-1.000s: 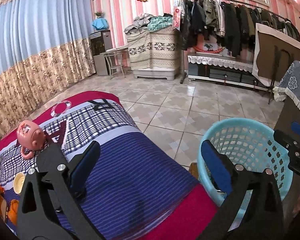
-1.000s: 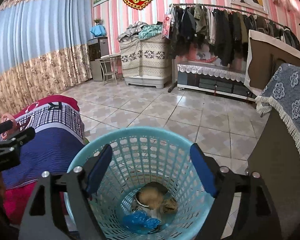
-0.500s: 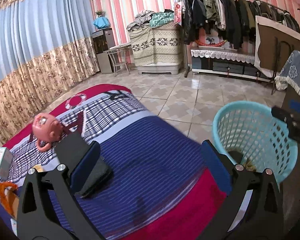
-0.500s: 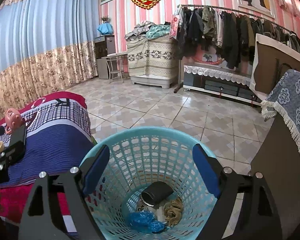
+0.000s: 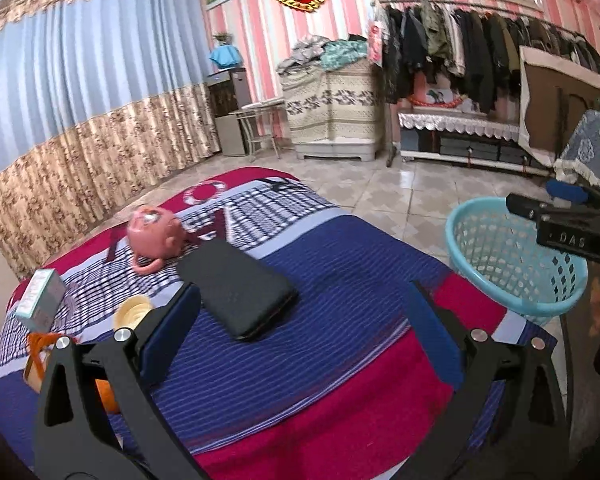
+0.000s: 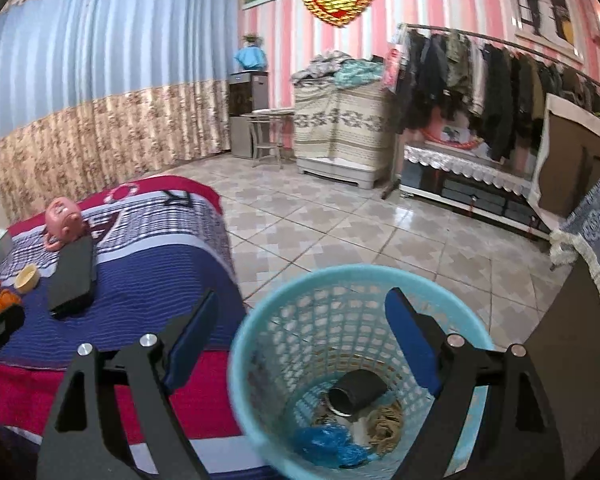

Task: Collect trash
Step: 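Move both tools back over the tray and oranges on the bed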

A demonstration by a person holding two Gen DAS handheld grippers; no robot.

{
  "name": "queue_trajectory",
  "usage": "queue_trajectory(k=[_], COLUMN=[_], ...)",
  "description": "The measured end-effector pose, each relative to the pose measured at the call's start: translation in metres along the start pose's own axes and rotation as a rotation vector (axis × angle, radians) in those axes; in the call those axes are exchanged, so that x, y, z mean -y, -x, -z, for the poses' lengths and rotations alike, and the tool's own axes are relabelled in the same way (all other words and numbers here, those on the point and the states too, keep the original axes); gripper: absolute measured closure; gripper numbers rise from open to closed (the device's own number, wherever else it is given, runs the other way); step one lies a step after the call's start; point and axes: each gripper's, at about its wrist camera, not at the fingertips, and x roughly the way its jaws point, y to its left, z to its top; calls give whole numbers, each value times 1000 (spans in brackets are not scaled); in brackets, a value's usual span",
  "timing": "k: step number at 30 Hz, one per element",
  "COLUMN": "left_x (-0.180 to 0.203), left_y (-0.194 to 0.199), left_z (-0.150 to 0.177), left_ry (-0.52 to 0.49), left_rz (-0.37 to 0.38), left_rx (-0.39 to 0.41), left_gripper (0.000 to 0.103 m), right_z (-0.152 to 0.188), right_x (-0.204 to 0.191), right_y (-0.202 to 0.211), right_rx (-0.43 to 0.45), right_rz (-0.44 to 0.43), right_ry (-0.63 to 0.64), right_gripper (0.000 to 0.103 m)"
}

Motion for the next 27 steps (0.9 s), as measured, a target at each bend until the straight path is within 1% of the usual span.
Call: queue_trajectory(k=[1,2,3,5,7,9,12,14,16,17,21,25,27], left_x=[-7,-13,-20,-33,-47,-62,-84,-100,-115,-121,-150,-180,-199], left_y=[4,7,11,18,25,32,40,44,49,51,59,66,71], left_z=[1,2,4,8,12,16,23,28,33,34,46,61,72], left_ry=[14,22,30,47,67,88,121,146,153,154,189,220,259], left_rz=[-8,-14,-21,-47,-55,-67,-95,-118,-176,-189,-243,-313,-336], left_rx=[8,14,19,29,35,36,37,32,30,34,29,16,11], left_gripper=[5,5,5,5,5,5,5,5,5,5,5,5,5], right_z=[-2,-3,-4,-7,-8,-8,-8,-6,-4,-3,1,3,4], right_x=[-6,-12,-19,-31,-43,-56,-74,-93,-107,-113,-132,-147,-156], right_y=[1,2,5,8,12,14,15,16,16,17,19,18,17], right_rx=[3,7,19,31,40,39,39,36,35,34,14,-10,-20], right_rz=[-10,-18,-25,-31,-53,-86,-106,-125,-131,-137,-196,-248,-274], right_ry=[5,10,18,40,45,46,65,101,129,133,105,72,66], right_gripper=[18,10,9,9,9,9,9,9,9,9,8,5,5])
